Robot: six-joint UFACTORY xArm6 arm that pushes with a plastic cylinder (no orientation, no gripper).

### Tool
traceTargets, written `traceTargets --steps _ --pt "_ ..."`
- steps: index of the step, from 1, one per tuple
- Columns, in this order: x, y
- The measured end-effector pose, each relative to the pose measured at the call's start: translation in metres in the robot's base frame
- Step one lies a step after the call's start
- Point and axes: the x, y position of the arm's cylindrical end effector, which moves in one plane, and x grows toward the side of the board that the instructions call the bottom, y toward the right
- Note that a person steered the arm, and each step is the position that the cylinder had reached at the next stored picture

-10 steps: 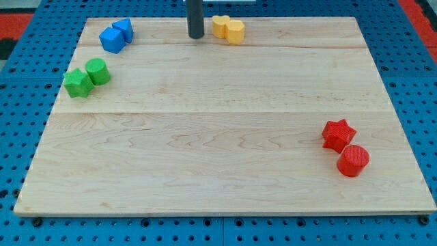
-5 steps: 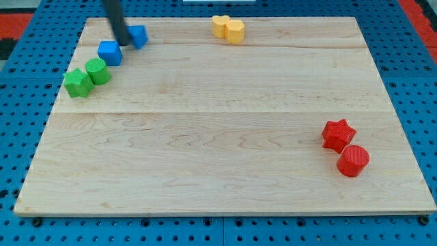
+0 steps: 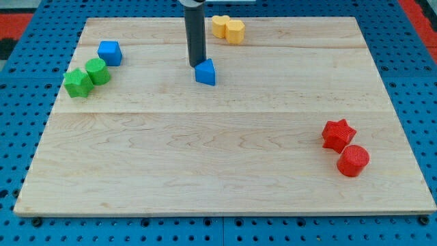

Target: Move the blue blocks to the center

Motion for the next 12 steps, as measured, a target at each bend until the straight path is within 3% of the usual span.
traceTargets --steps 1,2,5,6,7,8,9,10,11,12 --pt "-0.076 -0.004" --pt "-0.139 -0.069" --pt "-0.1 -0.237" --pt "-0.044 -0.205" --pt "-0.014 -0.147" --pt "-0.011 -0.132" --pt "0.008 -0.043" --pt "-0.006 -0.01" --pt "-0.079 -0.03" --pt "-0.123 -0.043"
